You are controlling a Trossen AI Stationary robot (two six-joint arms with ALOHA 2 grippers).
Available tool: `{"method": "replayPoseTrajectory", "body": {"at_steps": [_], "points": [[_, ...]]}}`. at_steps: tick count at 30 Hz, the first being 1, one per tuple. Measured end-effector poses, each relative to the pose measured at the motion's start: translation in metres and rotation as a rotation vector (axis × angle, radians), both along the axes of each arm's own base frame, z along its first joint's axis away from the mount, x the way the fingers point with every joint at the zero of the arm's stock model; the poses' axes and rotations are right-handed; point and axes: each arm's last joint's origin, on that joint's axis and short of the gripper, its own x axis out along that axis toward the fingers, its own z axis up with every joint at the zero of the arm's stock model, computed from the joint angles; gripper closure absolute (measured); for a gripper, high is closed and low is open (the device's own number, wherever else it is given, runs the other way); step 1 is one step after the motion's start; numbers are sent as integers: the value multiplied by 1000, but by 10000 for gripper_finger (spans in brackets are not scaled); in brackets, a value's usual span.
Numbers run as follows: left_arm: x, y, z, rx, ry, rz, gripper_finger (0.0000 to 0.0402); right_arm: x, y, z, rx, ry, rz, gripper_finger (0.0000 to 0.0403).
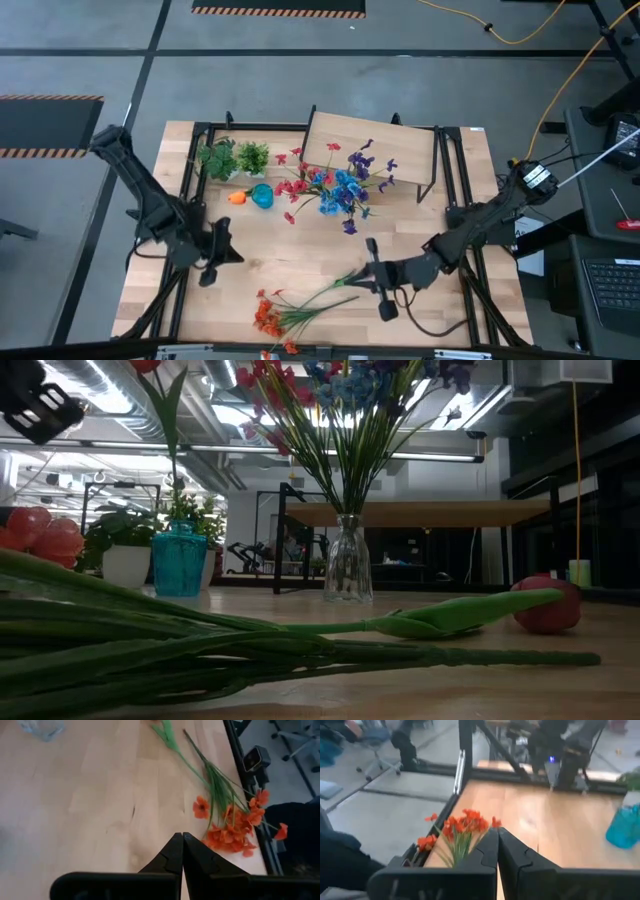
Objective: Pick and place flowers into a vace then onto a shelf
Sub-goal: Put the dark red tulip into the blue vase
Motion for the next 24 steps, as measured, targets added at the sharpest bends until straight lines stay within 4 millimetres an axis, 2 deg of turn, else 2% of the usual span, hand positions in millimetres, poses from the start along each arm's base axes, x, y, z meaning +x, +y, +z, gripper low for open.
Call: {"method": "replayPoseTrajectory", "body": {"at_steps": [6,13,17,24], "points": [[11,-33,-10,66,-109,-28,399,-2,9,10,49,120,-33,398],[31,-63,-17,157,-292,-77,399,-2,11,11,75,136,-66,401],[38,-70,-22,228,-351,-72,400,5,14,3,39,161,-95,401],[43,-72,-27,265,-358,-53,399,22,26,3,-80,274,-101,396]]}}
